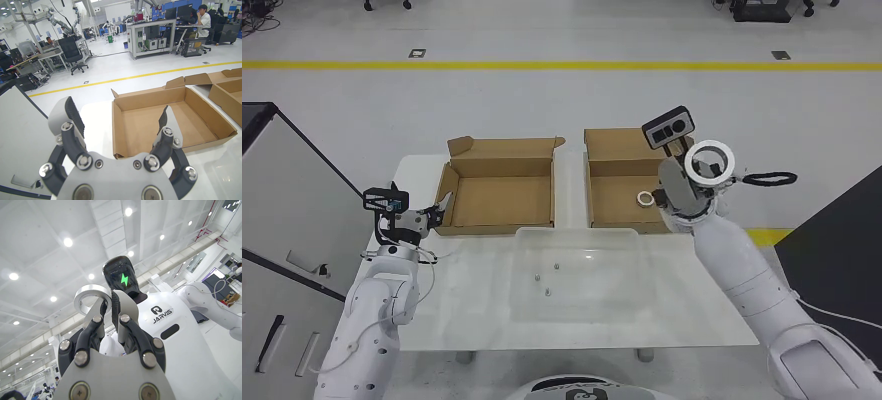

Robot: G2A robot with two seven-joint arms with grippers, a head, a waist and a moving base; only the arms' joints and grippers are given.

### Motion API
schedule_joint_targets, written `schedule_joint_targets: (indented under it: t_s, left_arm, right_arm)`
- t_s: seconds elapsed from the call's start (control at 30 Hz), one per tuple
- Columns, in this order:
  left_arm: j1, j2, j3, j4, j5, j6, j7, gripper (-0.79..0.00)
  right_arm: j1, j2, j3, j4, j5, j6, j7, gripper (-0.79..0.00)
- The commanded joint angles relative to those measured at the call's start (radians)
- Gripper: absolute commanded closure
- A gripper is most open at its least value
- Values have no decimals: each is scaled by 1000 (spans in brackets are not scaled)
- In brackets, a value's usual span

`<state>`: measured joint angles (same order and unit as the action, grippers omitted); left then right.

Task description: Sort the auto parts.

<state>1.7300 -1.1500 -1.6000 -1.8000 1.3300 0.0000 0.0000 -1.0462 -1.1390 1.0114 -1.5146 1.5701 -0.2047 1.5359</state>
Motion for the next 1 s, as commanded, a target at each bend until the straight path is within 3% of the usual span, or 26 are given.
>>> schedule_joint_targets:
  t_s: [0.0, 0.13, 0.37, 0.77, 0.97]
  left_arm:
    - [0, 0, 0, 0, 0, 0, 0, -785]
    - [0, 0, 0, 0, 0, 0, 0, -785]
    - [0, 0, 0, 0, 0, 0, 0, -785]
    - [0, 0, 0, 0, 0, 0, 0, -785]
    - [0, 0, 0, 0, 0, 0, 0, -785]
  right_arm:
    - [0, -1, 12, 9, -67, -32, 0, 0]
    - [-3, 0, 37, 16, -189, -76, -36, 0]
    - [-27, -4, 68, -7, -239, -83, -61, 0]
    - [-60, -28, 92, -17, -20, 59, 0, 0]
    - [-62, -34, 124, -5, -60, 47, 0, 0]
